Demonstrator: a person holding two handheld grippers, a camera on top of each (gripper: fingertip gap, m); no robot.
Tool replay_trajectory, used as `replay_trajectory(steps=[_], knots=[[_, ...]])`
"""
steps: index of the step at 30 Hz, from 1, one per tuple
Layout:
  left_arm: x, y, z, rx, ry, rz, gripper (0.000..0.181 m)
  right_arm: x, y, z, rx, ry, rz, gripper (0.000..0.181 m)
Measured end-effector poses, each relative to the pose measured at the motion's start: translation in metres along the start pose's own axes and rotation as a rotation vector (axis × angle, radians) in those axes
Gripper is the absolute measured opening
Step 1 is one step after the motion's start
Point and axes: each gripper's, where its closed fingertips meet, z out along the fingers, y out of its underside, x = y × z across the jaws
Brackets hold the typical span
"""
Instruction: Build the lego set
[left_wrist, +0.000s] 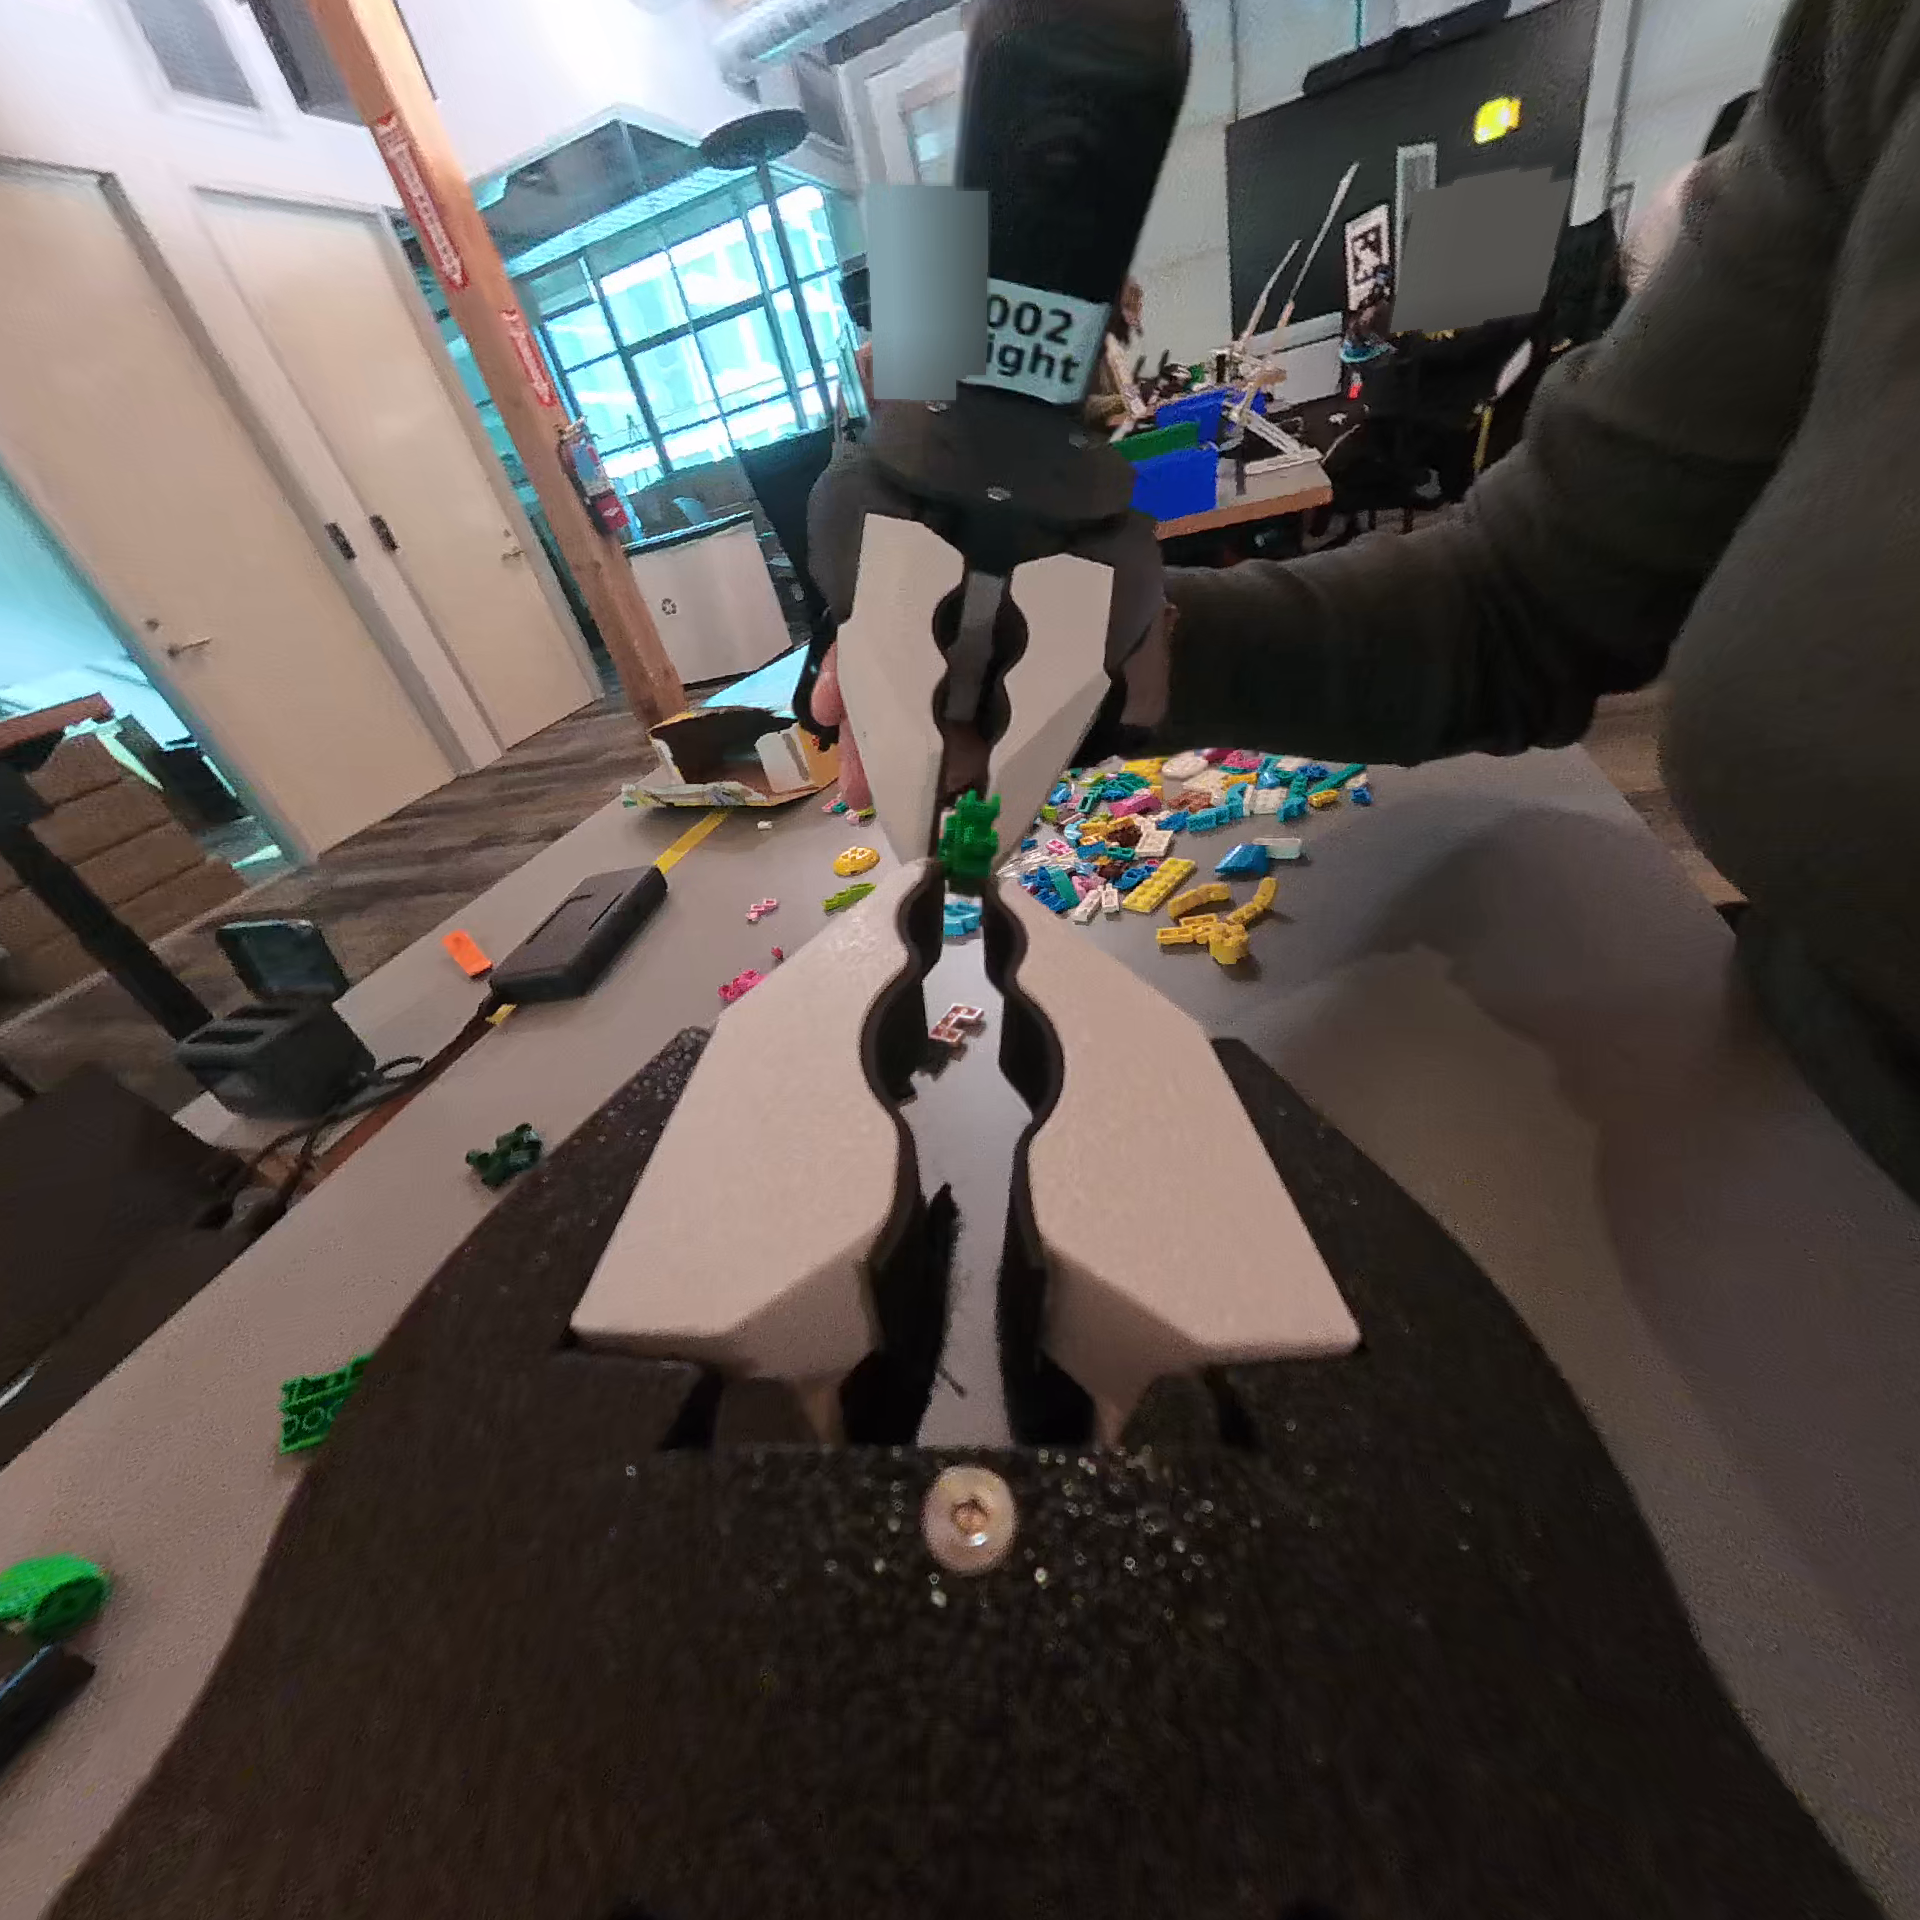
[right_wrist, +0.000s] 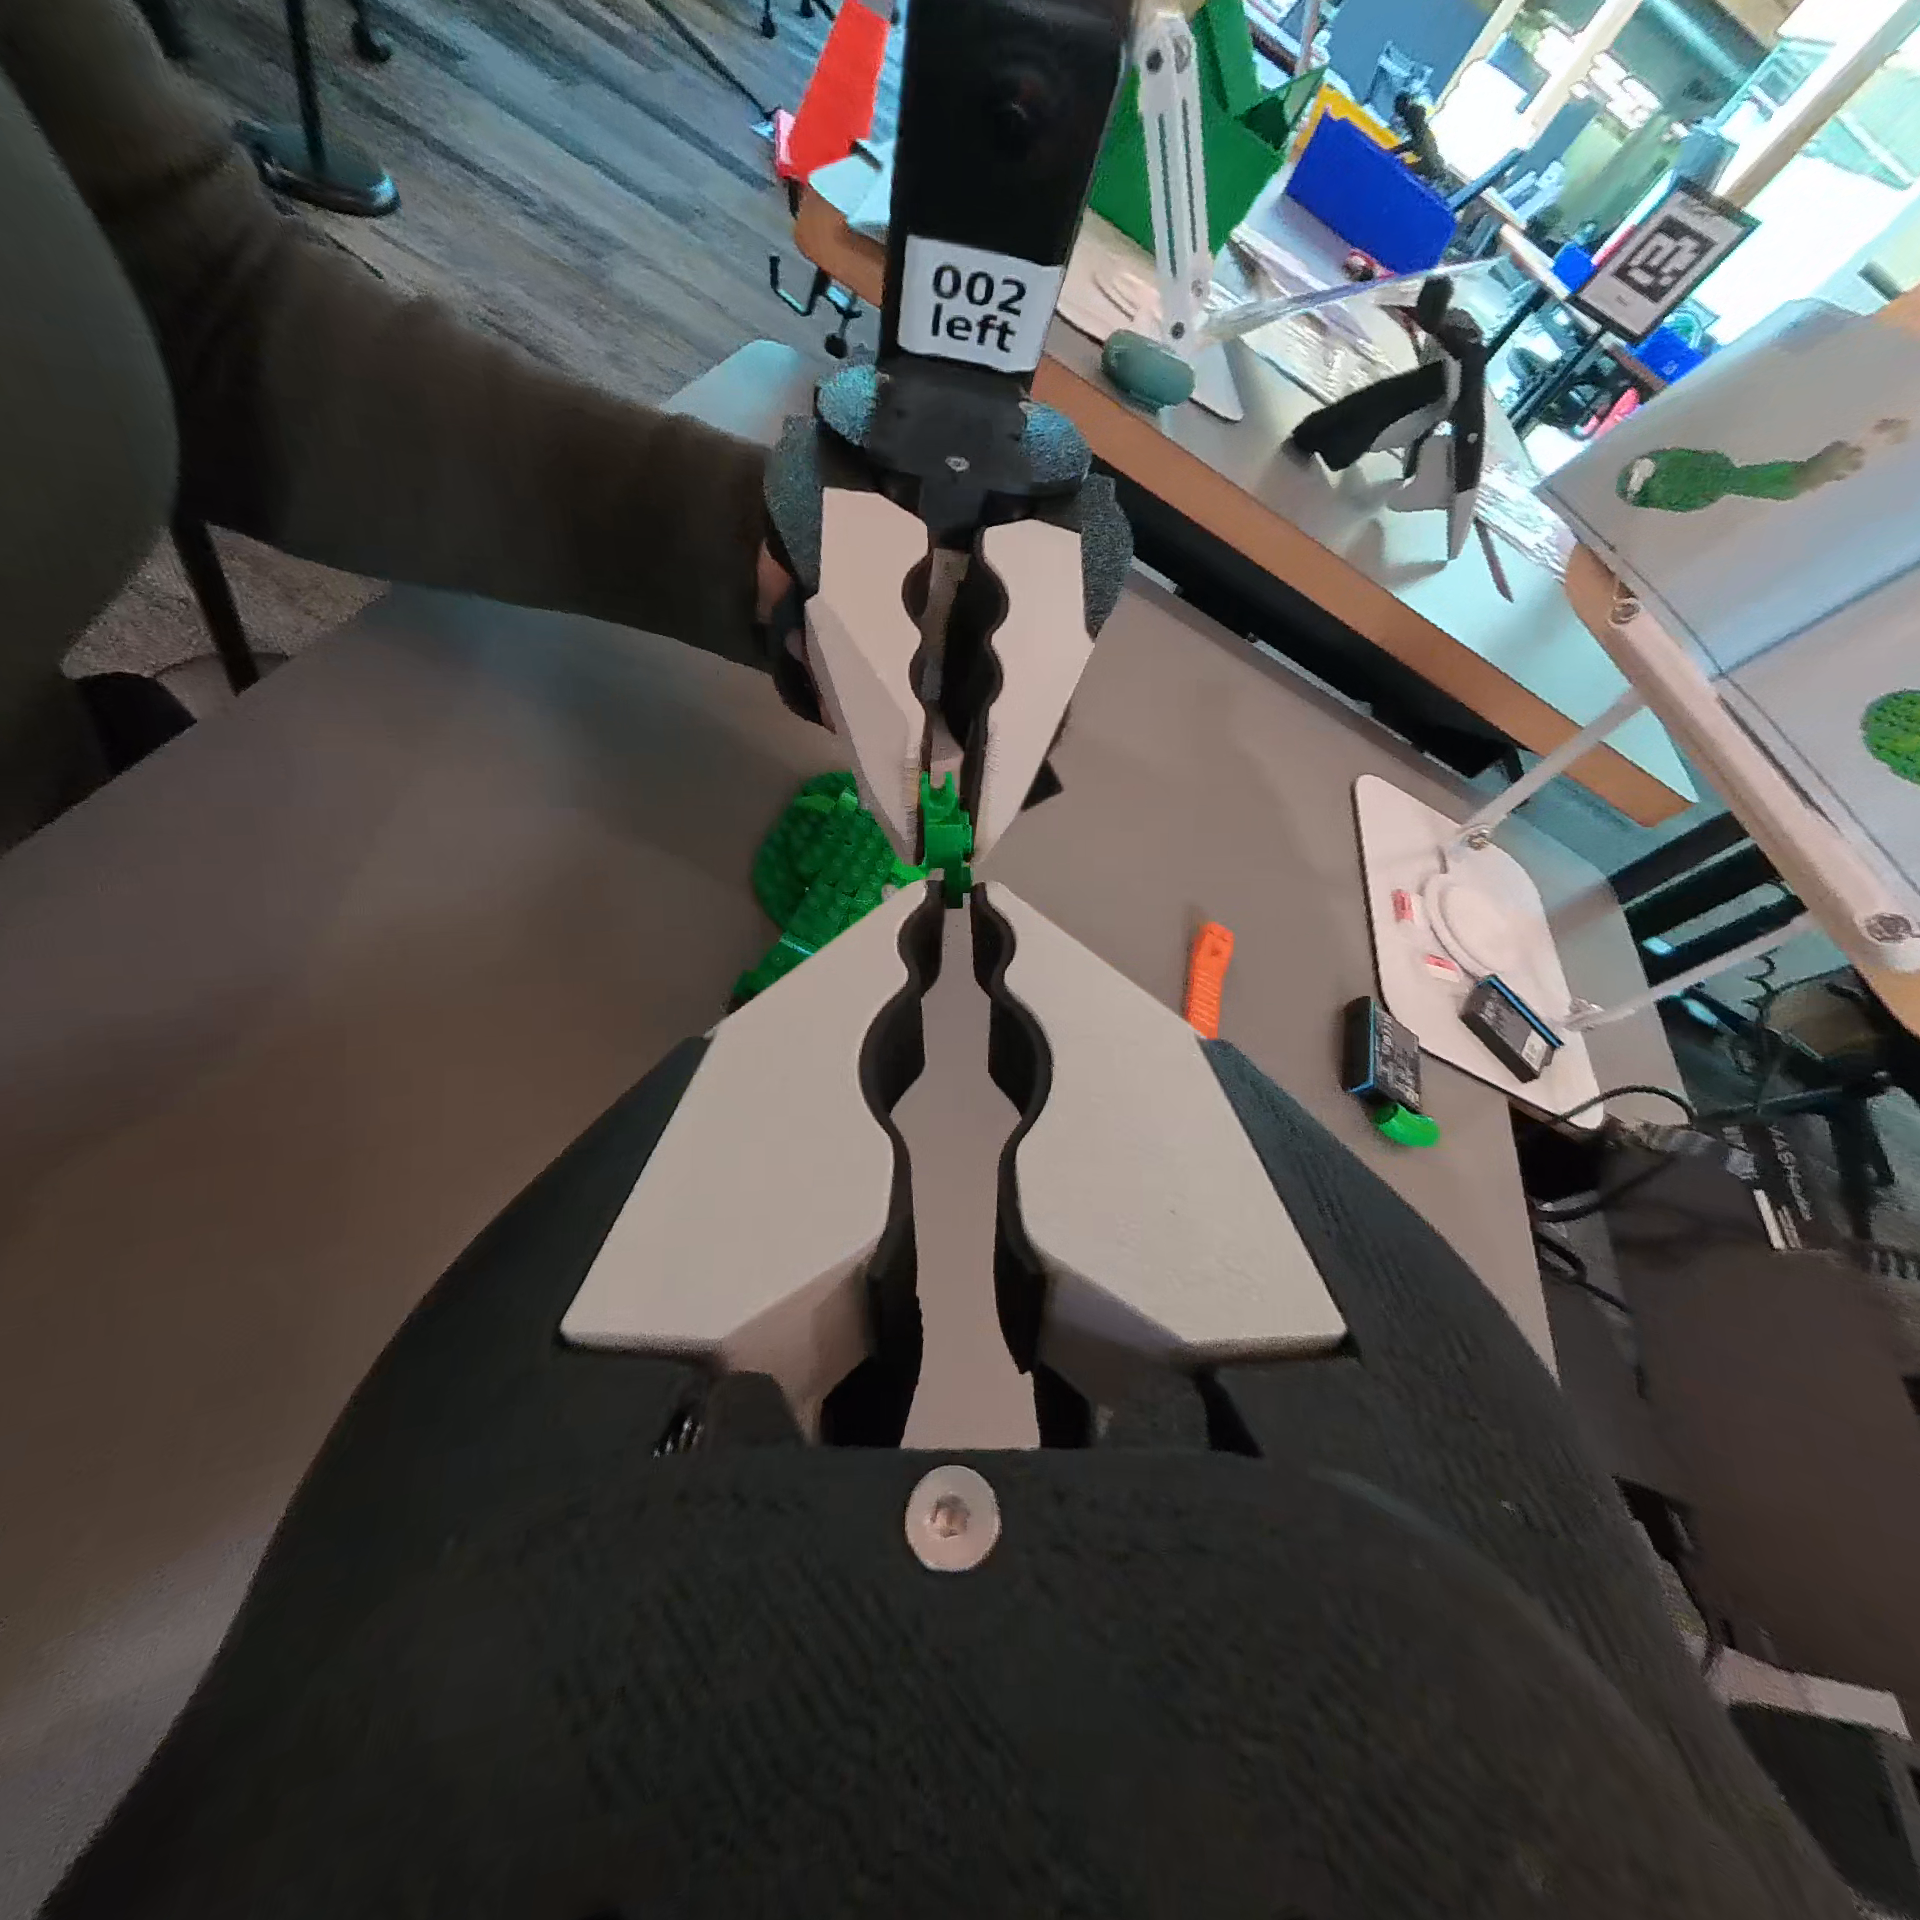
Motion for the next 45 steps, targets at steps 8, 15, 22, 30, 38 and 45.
replay_trajectory(steps=[8, 15, 22, 30, 38, 45], knots=[[0.0, 0.007, -0.002, -0.079, 0.026, -0.013, 0.003, -0.001, 0.005, 0.003, -0.163, 0.084, -0.259, 0.002], [-0.021, 0.006, -0.002, -0.067, -0.088, -0.082, 0.0, 0.025, 0.006, -0.001, -0.417, 0.398, -0.733, 0.0], [-0.028, -0.007, 0.002, 0.006, -0.208, -0.201, 0.046, 0.04, 0.007, -0.009, -0.503, 0.526, -0.845, 0.0], [-0.028, -0.03, 0.007, 0.195, -0.077, -0.593, 0.025, 0.044, -0.014, -0.015, -0.455, 0.685, -1.047, 0.0], [-0.033, -0.029, 0.011, 0.125, -0.237, -0.299, 0.035, 0.053, -0.015, -0.019, -0.434, 0.723, -0.818, 0.0], [-0.048, -0.033, 0.009, 0.096, -0.386, -0.219, 0.02, 0.056, -0.013, -0.014, -0.399, 0.735, -0.592, 0.0]])
